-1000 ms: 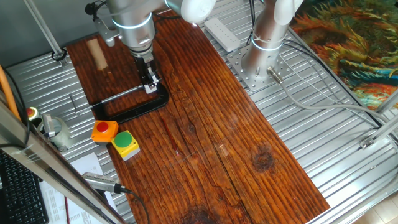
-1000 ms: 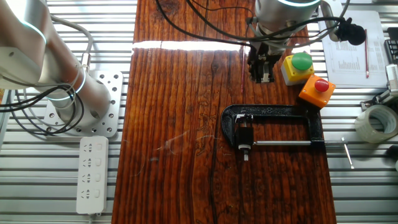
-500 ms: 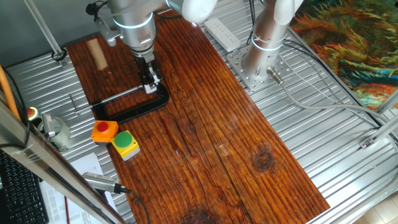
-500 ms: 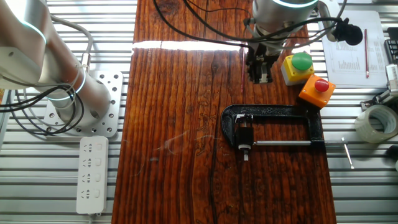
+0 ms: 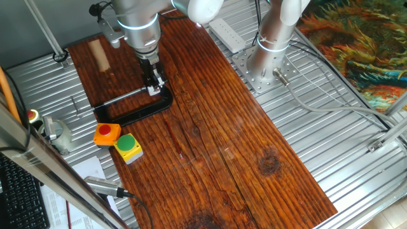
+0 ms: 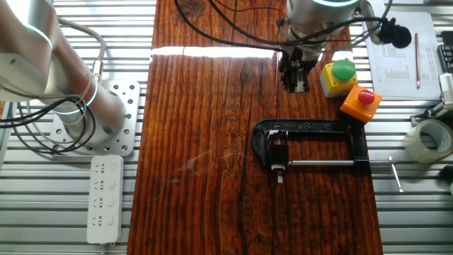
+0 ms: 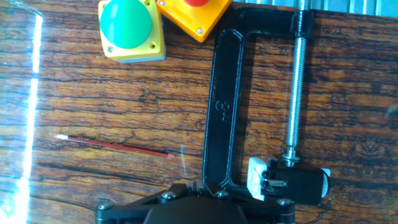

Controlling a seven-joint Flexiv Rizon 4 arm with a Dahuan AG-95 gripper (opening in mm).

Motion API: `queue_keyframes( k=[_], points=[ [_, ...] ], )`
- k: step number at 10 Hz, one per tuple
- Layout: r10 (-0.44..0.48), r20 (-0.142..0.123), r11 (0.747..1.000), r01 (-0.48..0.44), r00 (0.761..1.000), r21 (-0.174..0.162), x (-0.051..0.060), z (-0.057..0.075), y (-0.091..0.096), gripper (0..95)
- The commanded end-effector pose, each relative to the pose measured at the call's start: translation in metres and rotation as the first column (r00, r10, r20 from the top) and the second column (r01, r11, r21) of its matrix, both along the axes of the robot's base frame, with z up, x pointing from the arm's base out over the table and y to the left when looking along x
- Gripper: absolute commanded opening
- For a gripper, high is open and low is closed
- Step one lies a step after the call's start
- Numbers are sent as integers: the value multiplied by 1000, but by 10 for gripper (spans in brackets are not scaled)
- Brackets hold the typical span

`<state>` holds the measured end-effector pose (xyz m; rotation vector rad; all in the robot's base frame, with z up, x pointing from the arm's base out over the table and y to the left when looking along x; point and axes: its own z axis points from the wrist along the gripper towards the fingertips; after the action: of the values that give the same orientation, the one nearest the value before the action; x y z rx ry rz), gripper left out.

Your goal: Insert the pencil into the pencil sharpener

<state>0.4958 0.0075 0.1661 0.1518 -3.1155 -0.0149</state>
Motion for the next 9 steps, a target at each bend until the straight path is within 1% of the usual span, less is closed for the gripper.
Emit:
queue_keyframes(
  k=[1, 3, 4, 5, 6, 7, 8, 9],
  points=[
    [4, 3, 1000, -4, 1000, 1, 1, -3, 7, 0],
    [19, 3, 1000, -19, 1000, -2, 3, -7, 17, 0],
    [42, 4, 999, -42, 999, -2, 4, -11, 27, 0],
    [96, 3, 995, -96, 995, -1, 5, -15, 37, 0],
    [162, 8, 987, -162, 987, 2, 6, -21, 46, 0],
    [180, 13, 984, -180, 984, -1, 7, -28, 54, 0],
    [233, 20, 973, -233, 972, 2, 9, -37, 55, 0],
    [270, 23, 963, -270, 963, 5, 10, -43, 57, 0]
  ],
)
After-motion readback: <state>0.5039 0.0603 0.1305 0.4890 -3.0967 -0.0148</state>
